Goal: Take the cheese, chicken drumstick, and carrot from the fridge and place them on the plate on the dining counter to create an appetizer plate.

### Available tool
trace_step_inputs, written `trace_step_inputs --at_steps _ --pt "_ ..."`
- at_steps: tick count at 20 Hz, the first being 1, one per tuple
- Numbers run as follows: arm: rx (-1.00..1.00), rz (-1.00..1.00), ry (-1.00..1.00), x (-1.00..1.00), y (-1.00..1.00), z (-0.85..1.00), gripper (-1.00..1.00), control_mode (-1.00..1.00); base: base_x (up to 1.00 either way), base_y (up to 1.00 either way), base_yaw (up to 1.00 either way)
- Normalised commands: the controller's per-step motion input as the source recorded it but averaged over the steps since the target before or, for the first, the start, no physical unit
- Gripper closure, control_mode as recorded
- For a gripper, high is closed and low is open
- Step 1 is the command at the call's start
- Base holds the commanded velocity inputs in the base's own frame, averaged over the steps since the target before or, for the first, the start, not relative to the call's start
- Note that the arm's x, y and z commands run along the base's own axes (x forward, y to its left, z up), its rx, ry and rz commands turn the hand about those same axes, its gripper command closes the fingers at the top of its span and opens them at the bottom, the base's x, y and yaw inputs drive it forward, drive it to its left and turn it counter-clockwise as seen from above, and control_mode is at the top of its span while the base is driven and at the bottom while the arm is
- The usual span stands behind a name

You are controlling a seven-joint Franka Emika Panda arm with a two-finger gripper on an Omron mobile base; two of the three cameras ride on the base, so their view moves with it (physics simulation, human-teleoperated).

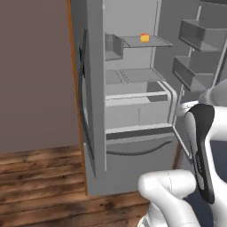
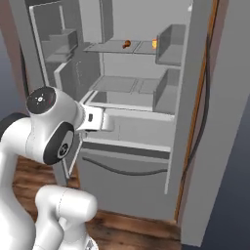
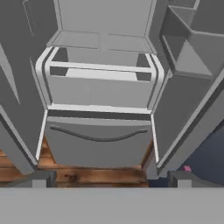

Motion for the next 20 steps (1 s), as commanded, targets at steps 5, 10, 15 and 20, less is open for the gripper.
trace_step_inputs --at_steps 5,10,15,20 --pt "0.0 0.0 0.0 0.0 0.0 0.0 -1.0 1.0 0.09 -0.07 0.4" --pt "0.0 0.0 0.0 0.0 0.0 0.0 -1.0 1.0 0.05 -0.17 0.29" --pt "0.0 0.0 0.0 0.0 0.0 0.0 -1.0 1.0 0.25 -0.04 0.06" --pt "0.0 0.0 0.0 0.0 0.0 0.0 -1.0 1.0 0.29 -0.06 0.01"
